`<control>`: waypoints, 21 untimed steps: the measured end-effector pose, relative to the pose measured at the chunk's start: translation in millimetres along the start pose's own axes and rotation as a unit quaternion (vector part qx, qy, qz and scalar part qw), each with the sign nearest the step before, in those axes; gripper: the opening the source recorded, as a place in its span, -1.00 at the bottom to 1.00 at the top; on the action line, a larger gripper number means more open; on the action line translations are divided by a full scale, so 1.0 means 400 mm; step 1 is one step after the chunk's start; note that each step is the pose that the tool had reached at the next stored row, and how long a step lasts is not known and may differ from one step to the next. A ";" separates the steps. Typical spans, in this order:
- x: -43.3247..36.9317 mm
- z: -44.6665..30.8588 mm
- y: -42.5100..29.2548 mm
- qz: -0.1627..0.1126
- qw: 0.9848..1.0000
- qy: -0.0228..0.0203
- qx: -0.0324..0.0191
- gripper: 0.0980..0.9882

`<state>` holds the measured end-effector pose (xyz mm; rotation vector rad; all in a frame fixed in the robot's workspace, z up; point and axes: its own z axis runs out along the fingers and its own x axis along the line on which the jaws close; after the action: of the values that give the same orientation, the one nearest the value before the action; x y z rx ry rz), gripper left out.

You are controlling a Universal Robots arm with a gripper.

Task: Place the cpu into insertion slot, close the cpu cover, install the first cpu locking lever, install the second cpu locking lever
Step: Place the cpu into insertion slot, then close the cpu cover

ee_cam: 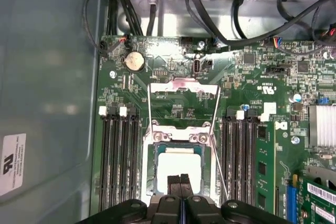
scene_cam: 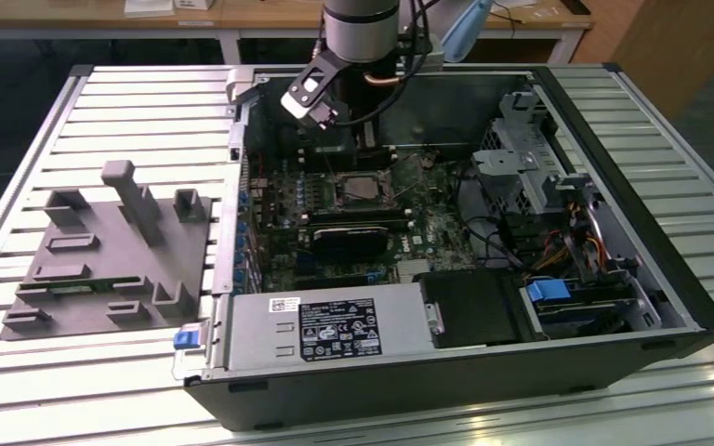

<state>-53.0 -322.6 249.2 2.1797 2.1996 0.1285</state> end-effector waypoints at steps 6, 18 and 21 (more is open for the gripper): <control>0.000 -0.003 0.000 0.000 1.000 0.000 0.000 -0.98; 0.000 -0.011 0.001 0.000 1.000 0.000 0.000 -0.98; 0.000 -0.012 0.003 0.000 1.000 0.000 0.000 -0.98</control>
<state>-52.4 -322.5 253.9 2.1798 2.1996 0.1280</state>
